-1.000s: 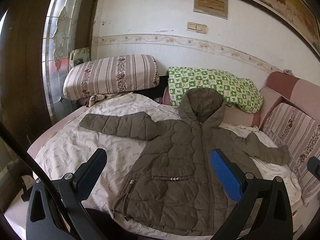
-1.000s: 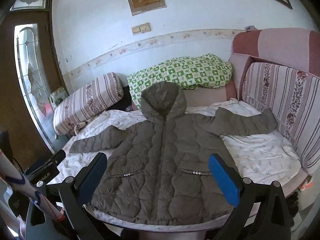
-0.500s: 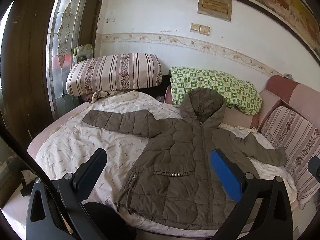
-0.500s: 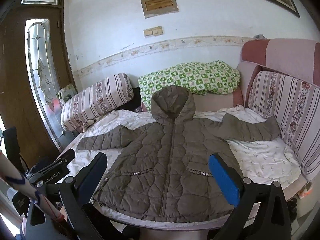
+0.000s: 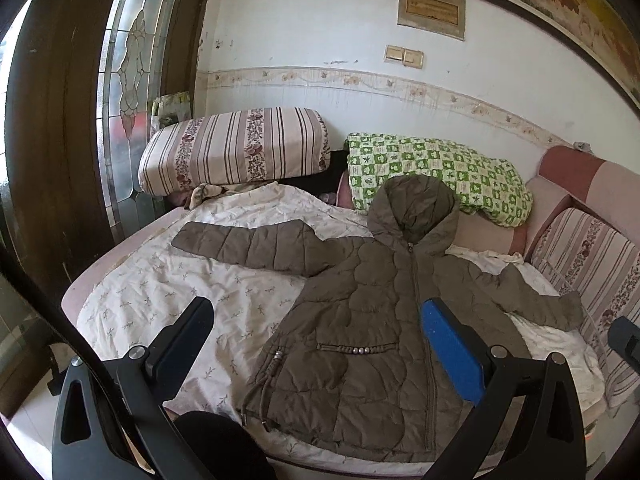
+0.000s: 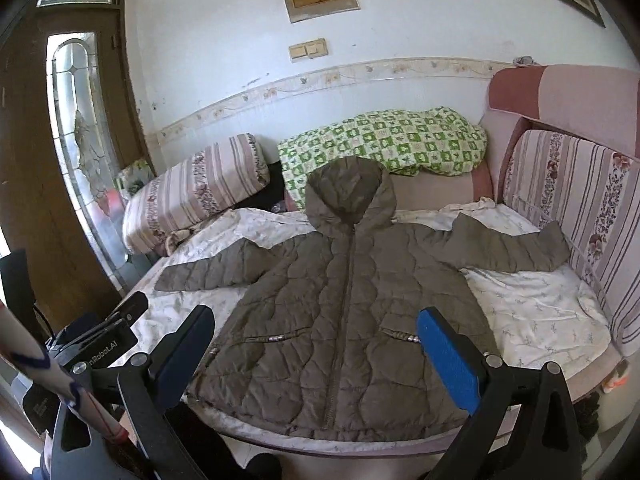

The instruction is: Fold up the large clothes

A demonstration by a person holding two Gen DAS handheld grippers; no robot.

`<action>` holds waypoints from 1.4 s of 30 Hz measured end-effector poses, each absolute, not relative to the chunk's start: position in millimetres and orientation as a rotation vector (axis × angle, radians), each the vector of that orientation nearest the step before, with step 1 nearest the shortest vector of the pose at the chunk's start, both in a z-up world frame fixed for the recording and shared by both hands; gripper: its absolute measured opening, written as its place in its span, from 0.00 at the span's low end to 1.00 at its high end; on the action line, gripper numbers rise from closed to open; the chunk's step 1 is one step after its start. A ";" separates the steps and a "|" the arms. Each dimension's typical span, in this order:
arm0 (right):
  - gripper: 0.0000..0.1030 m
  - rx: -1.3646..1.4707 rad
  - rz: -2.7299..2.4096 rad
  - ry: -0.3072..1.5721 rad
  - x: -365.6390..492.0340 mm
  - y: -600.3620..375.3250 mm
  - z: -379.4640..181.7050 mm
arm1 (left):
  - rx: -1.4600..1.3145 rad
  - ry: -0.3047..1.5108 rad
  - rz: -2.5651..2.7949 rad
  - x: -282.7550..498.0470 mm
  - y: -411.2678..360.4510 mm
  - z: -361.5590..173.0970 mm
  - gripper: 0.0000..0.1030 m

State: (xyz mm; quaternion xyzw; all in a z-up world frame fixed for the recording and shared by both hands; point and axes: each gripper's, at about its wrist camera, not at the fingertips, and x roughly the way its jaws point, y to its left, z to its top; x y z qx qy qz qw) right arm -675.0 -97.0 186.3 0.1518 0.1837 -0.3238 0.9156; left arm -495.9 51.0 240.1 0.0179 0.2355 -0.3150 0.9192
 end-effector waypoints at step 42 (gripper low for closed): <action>1.00 0.362 -0.728 0.522 -627.5 -152.5 125.0 | 0.164 0.554 -0.622 -465.7 -12.2 171.2 1.00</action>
